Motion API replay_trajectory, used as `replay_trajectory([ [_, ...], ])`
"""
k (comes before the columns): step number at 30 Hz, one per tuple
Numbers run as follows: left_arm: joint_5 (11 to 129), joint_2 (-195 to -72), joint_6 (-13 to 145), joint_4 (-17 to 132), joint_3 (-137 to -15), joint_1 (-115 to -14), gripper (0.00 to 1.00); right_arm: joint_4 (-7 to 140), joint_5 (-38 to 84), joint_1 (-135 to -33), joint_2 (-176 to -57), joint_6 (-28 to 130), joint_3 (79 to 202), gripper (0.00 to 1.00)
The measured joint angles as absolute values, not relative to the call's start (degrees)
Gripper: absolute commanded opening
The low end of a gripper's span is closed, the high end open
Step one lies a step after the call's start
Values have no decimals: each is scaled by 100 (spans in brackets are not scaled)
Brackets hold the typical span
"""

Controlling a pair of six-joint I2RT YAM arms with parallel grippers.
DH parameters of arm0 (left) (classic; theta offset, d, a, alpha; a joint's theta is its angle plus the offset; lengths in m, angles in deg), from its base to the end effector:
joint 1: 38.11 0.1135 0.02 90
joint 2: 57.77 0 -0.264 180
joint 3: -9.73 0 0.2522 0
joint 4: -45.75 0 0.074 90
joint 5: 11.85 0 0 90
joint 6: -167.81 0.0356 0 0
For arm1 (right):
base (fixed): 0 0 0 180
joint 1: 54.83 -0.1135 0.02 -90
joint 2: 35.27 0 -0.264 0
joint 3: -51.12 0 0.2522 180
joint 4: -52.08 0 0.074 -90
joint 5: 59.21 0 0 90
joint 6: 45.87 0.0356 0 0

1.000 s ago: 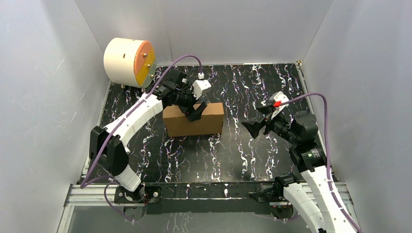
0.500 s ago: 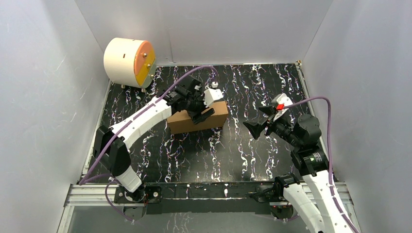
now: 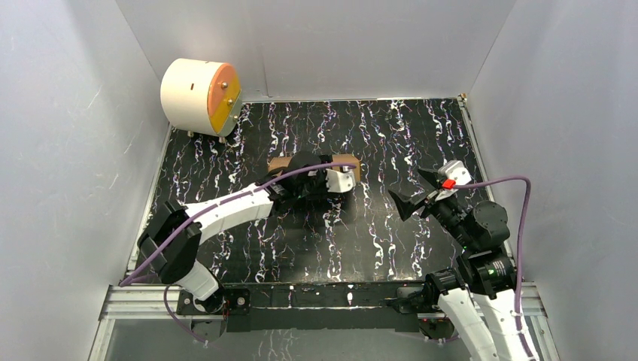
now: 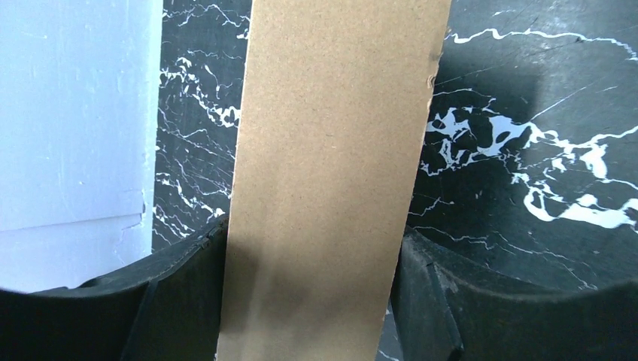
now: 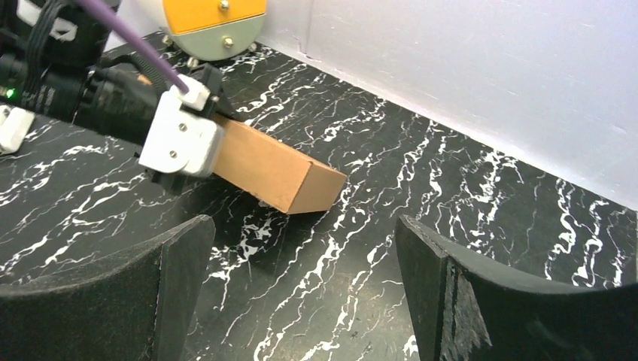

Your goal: Fold the paper box

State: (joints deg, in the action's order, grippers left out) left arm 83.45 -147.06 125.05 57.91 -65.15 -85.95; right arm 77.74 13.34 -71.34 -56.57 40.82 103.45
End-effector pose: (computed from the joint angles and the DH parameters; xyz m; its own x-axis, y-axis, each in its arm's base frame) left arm 0.2433 -0.2638 0.2658 0.2974 0.7608 -0.5769 0.6839 0.2519 0.6847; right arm 0.0906 0.0380 0.3495 0.1218 -0.0214 -0.9923 -0.5512 0.8300 -0.0855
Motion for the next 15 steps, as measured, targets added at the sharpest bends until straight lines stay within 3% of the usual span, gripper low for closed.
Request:
replay_trajectory([
  [11,8793,-14628,12645,4530,-5341,-9255,91,7761,1867,-7134,-5434,4091,10142,99],
  [15,8828,-14422,12369,4626,-5249,-9368,93,7754,1911,-7134,-5397,4089,10124,99],
])
